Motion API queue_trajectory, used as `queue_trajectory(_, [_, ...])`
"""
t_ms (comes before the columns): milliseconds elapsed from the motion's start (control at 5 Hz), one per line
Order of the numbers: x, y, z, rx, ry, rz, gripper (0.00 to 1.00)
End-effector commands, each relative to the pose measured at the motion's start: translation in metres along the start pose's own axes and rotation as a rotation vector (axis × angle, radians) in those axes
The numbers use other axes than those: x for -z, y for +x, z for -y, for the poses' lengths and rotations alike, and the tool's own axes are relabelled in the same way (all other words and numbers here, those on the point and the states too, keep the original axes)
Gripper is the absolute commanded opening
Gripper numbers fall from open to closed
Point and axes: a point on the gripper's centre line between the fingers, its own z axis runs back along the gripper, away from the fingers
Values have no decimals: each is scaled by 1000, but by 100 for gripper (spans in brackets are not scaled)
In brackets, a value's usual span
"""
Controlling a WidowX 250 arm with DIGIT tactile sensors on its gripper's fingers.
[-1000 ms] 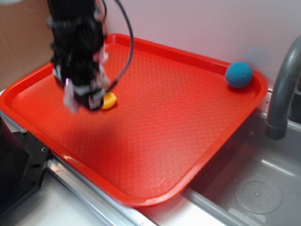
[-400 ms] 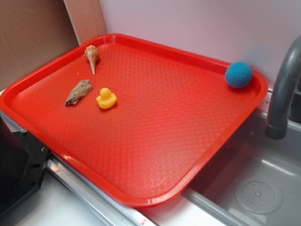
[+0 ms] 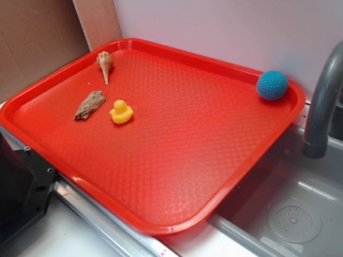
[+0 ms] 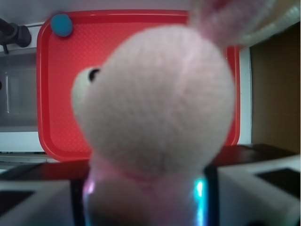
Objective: Grab the pink bunny.
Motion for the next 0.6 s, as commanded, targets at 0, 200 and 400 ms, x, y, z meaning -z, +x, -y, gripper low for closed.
queue_trajectory(0, [0,-3,1,15,24,30,0])
queue_trajectory(200, [2,-3,1,14,27,34,0])
queue_trajectory(400, [1,-4,0,11,8,34,0])
